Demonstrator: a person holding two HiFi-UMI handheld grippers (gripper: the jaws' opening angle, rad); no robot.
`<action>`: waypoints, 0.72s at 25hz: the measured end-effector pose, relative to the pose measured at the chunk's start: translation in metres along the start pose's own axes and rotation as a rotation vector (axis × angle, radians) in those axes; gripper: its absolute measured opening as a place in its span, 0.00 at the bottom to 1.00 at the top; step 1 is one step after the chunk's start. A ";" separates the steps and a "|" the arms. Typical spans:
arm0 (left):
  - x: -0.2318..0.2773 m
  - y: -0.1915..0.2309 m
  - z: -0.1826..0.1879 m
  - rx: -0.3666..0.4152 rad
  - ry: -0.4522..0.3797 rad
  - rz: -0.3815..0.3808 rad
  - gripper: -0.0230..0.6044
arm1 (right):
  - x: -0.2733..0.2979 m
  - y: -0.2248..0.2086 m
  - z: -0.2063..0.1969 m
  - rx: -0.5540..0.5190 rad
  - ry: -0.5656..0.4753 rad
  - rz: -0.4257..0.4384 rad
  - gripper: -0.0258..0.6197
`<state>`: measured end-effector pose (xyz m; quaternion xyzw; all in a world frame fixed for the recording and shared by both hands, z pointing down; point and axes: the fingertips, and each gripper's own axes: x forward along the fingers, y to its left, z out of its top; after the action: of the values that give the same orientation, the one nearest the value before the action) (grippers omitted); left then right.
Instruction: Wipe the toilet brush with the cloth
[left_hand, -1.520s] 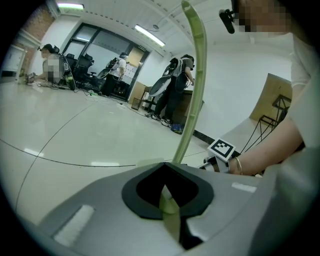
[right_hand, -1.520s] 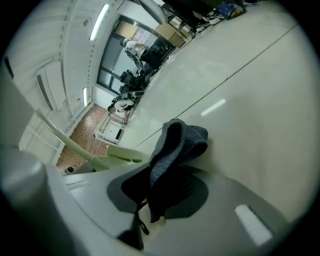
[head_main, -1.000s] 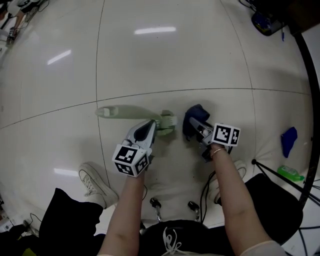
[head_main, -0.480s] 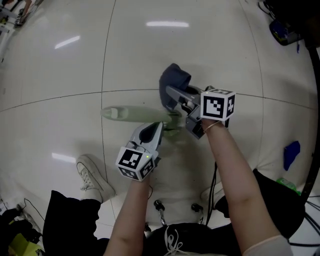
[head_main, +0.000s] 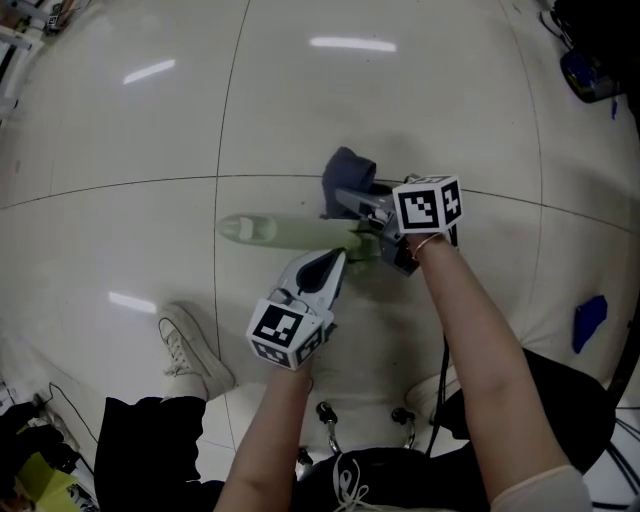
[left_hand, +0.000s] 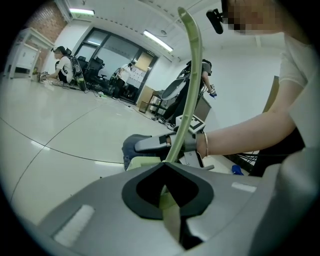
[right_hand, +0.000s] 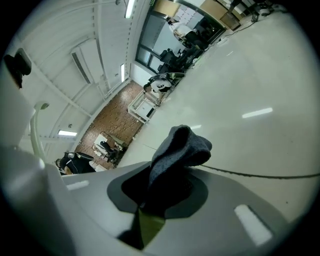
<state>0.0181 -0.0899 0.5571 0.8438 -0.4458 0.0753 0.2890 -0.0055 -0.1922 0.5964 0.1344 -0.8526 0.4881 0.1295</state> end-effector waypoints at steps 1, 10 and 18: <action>-0.001 0.000 0.000 0.001 0.001 -0.004 0.05 | -0.002 -0.006 -0.005 0.009 0.011 -0.012 0.15; -0.002 -0.001 0.000 -0.004 0.002 -0.024 0.05 | -0.043 -0.041 -0.033 0.013 0.065 -0.133 0.15; -0.002 0.002 -0.001 -0.003 0.009 -0.029 0.05 | -0.091 -0.047 -0.046 -0.054 0.046 -0.282 0.15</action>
<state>0.0156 -0.0887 0.5579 0.8495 -0.4324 0.0741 0.2931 0.1001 -0.1654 0.6242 0.2381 -0.8348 0.4450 0.2198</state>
